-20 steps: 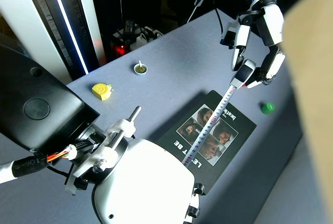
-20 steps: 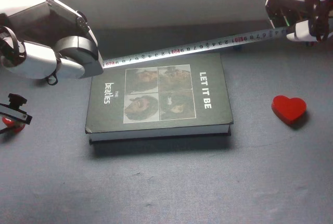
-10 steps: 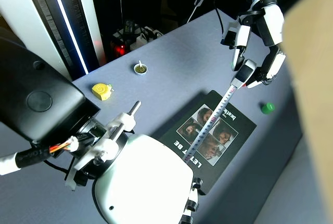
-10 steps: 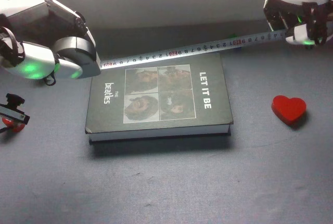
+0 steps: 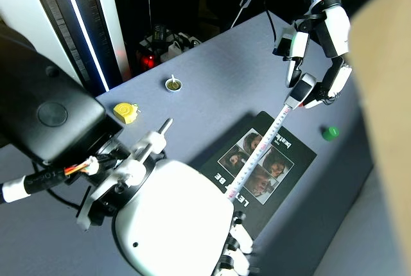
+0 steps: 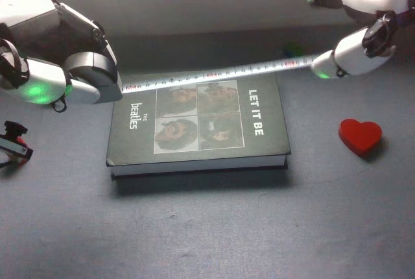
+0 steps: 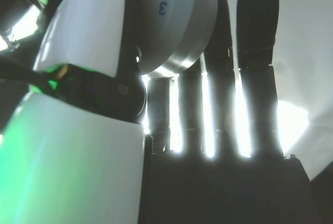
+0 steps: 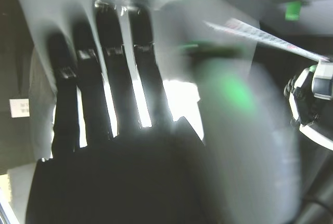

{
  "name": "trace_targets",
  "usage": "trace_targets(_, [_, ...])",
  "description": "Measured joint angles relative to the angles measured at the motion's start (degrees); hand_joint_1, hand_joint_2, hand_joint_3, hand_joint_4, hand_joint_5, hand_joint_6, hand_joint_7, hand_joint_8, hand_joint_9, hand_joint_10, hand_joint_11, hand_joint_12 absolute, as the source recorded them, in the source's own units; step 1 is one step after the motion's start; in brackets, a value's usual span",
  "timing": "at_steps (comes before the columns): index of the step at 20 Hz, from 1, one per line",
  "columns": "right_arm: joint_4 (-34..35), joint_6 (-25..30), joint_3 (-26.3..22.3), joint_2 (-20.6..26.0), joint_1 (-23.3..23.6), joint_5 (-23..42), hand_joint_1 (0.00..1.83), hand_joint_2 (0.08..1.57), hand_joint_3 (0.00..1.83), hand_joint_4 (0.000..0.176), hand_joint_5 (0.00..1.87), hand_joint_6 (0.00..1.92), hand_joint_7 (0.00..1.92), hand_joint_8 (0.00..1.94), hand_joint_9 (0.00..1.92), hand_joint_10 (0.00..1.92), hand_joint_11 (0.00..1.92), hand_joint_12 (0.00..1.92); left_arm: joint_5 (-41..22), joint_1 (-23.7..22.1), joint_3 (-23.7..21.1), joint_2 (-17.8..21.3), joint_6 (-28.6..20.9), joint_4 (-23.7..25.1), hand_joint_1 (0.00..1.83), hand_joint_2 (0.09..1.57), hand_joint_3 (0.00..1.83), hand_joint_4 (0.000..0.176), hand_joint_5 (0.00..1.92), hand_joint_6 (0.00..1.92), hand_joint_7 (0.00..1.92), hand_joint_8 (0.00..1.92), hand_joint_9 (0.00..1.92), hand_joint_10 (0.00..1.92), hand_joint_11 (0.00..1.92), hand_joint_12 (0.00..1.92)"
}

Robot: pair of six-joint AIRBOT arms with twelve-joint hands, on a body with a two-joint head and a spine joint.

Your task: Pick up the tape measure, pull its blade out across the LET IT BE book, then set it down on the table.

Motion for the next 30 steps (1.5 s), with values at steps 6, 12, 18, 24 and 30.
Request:
trace_targets(6, [0.17,-0.04,-1.92,0.48,-0.02,0.48,0.11,0.98,0.00,0.094,0.00,0.00,0.00,0.00,0.00,0.00,0.00,0.13,1.46,1.25,2.47,0.00,-0.13,0.70,1.37,1.14,0.00,0.000,0.88,0.90,0.92,1.09,0.88,1.37,0.91,1.22])
trace_targets(12, [0.28,0.98,-5.18,0.90,0.90,0.74,0.00,0.99,0.00,0.096,0.00,0.00,0.00,0.00,0.00,0.00,0.00,0.16,2.80,3.67,8.70,-1.84,-10.47,12.02,1.37,1.14,0.00,0.000,0.88,0.89,0.91,1.10,0.88,1.37,0.91,1.21])
trace_targets(18, [-22.80,22.29,-14.34,7.32,-1.38,1.38,0.00,1.01,0.00,0.095,0.00,0.00,0.00,0.00,0.00,0.00,0.00,0.19,4.00,7.15,12.61,-2.99,-22.80,24.02,1.37,1.14,0.00,0.000,0.88,0.89,0.90,1.12,0.88,1.37,0.91,1.21])
trace_targets(24, [-22.67,20.65,-18.56,8.79,-3.06,2.47,0.00,1.02,0.01,0.092,0.00,0.00,0.00,0.00,0.00,0.00,0.00,0.22,1.16,9.88,16.06,-5.03,-38.25,39.26,1.37,1.15,0.00,0.000,0.87,0.90,0.90,1.13,0.88,1.38,0.92,1.21])
trace_targets(30, [-22.45,22.56,-19.10,8.76,-4.00,1.79,0.00,1.03,0.00,0.092,0.00,0.00,0.00,0.00,0.00,0.00,0.00,0.30,-2.29,13.92,19.08,-6.93,-49.37,49.57,1.37,1.15,0.00,0.000,0.86,0.91,0.90,1.13,0.88,1.38,0.92,1.21])
